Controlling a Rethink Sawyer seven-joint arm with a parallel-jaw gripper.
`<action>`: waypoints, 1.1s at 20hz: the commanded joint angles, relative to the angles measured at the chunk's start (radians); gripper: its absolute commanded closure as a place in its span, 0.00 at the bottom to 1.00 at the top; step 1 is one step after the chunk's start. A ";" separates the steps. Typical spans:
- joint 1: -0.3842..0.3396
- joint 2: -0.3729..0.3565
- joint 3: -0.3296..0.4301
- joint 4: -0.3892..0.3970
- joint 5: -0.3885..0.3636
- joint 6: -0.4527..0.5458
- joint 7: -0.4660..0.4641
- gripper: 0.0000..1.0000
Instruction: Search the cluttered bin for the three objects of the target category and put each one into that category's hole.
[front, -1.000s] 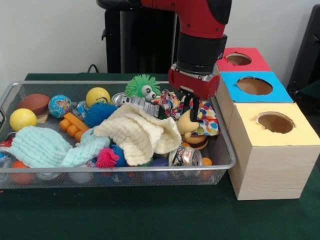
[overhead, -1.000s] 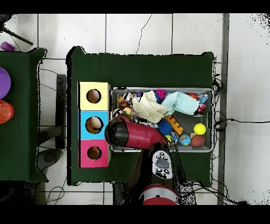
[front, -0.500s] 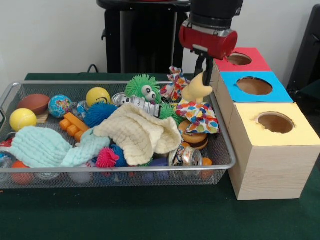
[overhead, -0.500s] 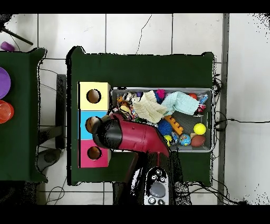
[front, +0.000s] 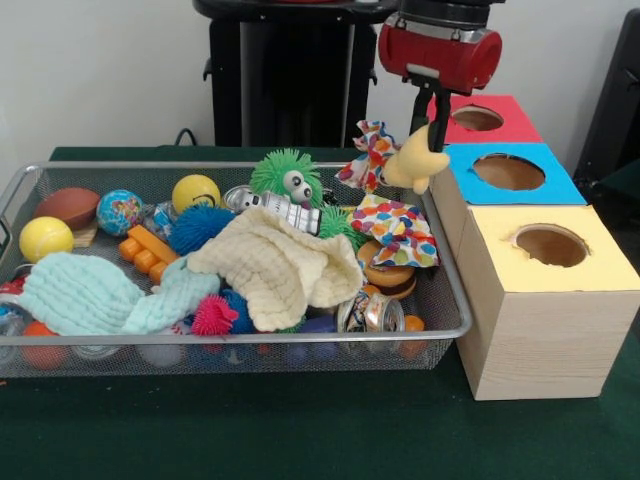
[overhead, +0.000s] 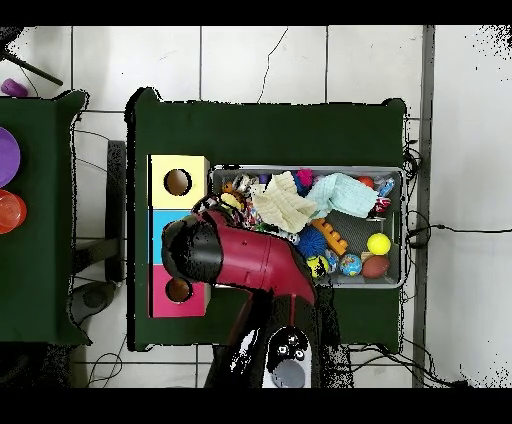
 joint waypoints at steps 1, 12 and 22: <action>-0.025 0.057 0.036 -0.005 0.044 -0.020 0.163 1.00; -0.202 -0.005 0.129 0.013 -0.053 0.037 -0.062 1.00; -0.188 -0.026 0.085 -0.064 -0.194 0.090 -0.010 1.00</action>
